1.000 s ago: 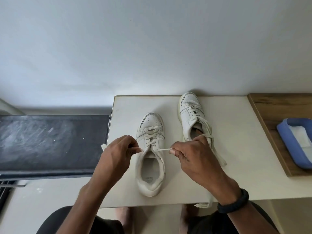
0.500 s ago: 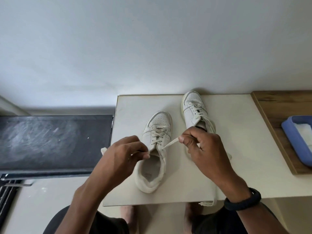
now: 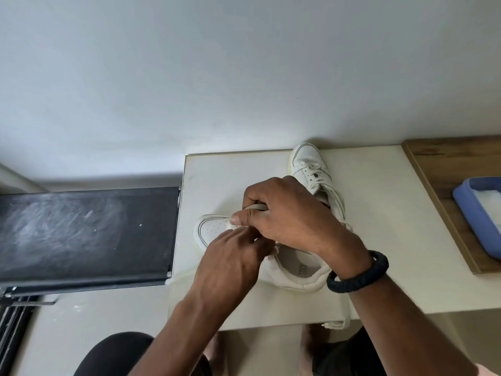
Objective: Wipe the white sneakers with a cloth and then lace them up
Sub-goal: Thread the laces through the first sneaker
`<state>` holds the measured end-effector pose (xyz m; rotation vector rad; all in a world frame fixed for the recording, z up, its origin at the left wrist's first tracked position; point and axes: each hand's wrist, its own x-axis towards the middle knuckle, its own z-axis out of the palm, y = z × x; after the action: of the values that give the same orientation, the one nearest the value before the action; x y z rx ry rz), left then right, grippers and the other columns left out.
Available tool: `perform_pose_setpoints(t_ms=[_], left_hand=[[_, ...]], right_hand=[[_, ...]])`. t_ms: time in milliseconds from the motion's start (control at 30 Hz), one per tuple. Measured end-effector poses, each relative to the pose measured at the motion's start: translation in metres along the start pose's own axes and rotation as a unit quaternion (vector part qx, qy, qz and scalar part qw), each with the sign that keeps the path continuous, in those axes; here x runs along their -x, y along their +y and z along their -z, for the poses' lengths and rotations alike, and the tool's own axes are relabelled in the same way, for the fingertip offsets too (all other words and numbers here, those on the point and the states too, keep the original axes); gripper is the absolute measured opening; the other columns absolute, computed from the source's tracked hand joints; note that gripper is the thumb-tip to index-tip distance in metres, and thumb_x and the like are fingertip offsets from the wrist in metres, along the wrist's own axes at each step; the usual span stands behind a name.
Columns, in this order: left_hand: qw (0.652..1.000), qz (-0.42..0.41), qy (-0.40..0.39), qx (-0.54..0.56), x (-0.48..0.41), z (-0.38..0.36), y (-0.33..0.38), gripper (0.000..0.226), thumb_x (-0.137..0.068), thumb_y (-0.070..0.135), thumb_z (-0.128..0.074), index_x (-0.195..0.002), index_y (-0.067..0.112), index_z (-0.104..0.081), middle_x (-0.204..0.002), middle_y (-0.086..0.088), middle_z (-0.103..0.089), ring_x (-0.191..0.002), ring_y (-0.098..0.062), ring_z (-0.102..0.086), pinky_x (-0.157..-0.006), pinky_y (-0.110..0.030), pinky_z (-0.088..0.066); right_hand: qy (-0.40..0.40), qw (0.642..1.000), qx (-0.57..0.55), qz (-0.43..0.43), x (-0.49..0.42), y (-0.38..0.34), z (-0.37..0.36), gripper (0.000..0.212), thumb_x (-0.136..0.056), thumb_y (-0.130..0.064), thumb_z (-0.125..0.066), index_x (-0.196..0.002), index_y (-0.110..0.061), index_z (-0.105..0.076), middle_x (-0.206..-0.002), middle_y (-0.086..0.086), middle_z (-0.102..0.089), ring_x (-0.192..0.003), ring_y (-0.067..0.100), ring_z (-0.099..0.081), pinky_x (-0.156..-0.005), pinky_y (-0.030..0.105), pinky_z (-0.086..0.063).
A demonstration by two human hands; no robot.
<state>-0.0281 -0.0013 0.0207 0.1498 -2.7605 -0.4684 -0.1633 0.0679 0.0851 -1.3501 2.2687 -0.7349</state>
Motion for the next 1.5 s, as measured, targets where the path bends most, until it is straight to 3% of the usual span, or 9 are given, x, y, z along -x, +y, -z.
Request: perform_pose_setpoints(t_ms=[100,200,300,400,667,833,1033,1333,1500], left_hand=[[0.998,0.052,-0.009,0.014,-0.001,-0.011,-0.001,0.026,-0.074,-0.004,-0.074,-0.092,0.014,-0.069,-0.083,0.0,-0.063,-0.071,-0.018,-0.054,-0.053,-0.022,-0.033],[0.998,0.059,-0.011,0.035,0.002,-0.016,-0.006,0.015,-0.087,0.0,-0.066,-0.092,0.014,-0.064,-0.086,0.001,-0.06,-0.076,-0.019,-0.049,-0.057,-0.036,-0.048],[0.997,0.069,0.006,0.046,0.002,-0.016,-0.009,0.015,-0.089,0.002,-0.069,-0.089,0.016,-0.063,-0.085,0.003,-0.058,-0.076,-0.018,-0.048,-0.062,-0.036,-0.048],[0.995,0.074,0.029,0.06,0.001,-0.012,-0.007,0.009,-0.092,0.008,-0.069,-0.089,0.015,-0.065,-0.084,0.003,-0.059,-0.073,-0.017,-0.049,-0.061,-0.032,-0.047],[0.989,0.089,0.064,0.101,0.0,-0.01,-0.007,0.013,-0.093,0.022,-0.065,-0.087,0.016,-0.074,-0.081,0.004,-0.062,-0.072,-0.015,-0.055,-0.066,-0.014,-0.037],[0.978,0.116,0.052,0.168,0.002,-0.007,-0.006,0.012,-0.09,0.026,-0.068,-0.088,0.02,-0.078,-0.079,0.009,-0.065,-0.071,-0.011,-0.058,-0.061,-0.029,-0.05],[0.966,0.131,0.034,0.218,0.002,-0.001,-0.013,0.011,-0.091,0.025,-0.069,-0.093,0.023,-0.08,-0.082,0.01,-0.069,-0.075,-0.006,-0.064,-0.066,-0.026,-0.051],[0.937,0.23,-0.02,0.261,0.004,0.009,-0.017,0.02,-0.102,0.028,-0.058,-0.095,0.026,-0.077,-0.083,0.018,-0.075,-0.085,-0.002,-0.071,-0.075,-0.018,-0.051],[0.934,0.262,-0.04,0.24,0.006,0.005,-0.023,0.012,-0.097,0.022,-0.066,-0.096,0.029,-0.077,-0.086,0.021,-0.074,-0.086,0.004,-0.067,-0.072,-0.008,-0.047]], right_hand=[[0.013,0.999,-0.032,-0.023,0.003,0.006,-0.002,0.028,-0.087,-0.048,-0.072,-0.073,-0.023,-0.067,-0.063,-0.009,-0.063,-0.064,0.006,-0.06,-0.057,0.021,-0.04],[0.045,0.996,-0.062,-0.049,0.013,0.016,-0.003,0.02,-0.088,-0.047,-0.07,-0.083,-0.028,-0.07,-0.072,-0.012,-0.067,-0.071,0.002,-0.062,-0.063,0.016,-0.047],[0.048,0.994,0.05,-0.084,0.028,0.026,-0.005,0.027,-0.09,-0.047,-0.068,-0.111,-0.03,-0.063,-0.102,-0.012,-0.067,-0.088,0.009,-0.065,-0.076,0.032,-0.055],[0.035,0.979,0.152,-0.133,0.052,0.03,-0.003,0.033,-0.091,-0.045,-0.067,-0.115,-0.03,-0.051,-0.113,-0.012,-0.058,-0.098,0.016,-0.062,-0.076,0.034,-0.053],[0.008,0.964,0.209,-0.162,0.095,0.028,-0.016,0.018,-0.092,-0.029,-0.065,-0.105,-0.031,-0.052,-0.107,-0.014,-0.049,-0.093,0.009,-0.05,-0.07,0.02,-0.041],[0.022,0.975,0.17,-0.142,0.106,0.024,-0.03,0.015,-0.091,-0.044,-0.064,-0.098,-0.035,-0.055,-0.098,-0.014,-0.048,-0.083,0.008,-0.053,-0.067,0.02,-0.041],[0.109,0.988,0.004,-0.11,0.074,0.019,-0.051,0.031,-0.081,-0.061,-0.06,-0.087,-0.03,-0.062,-0.081,-0.016,-0.059,-0.069,0.005,-0.057,-0.062,0.03,-0.053],[0.154,0.984,-0.002,-0.088,0.061,0.025,-0.067,0.014,-0.083,-0.039,-0.066,-0.08,-0.028,-0.06,-0.076,-0.014,-0.06,-0.065,0.009,-0.058,-0.06,0.036,-0.054],[0.141,0.981,-0.113,-0.073,0.062,0.024,-0.062,0.003,-0.076,-0.026,-0.06,-0.074,-0.025,-0.061,-0.069,-0.014,-0.059,-0.065,0.011,-0.058,-0.059,0.028,-0.048]])
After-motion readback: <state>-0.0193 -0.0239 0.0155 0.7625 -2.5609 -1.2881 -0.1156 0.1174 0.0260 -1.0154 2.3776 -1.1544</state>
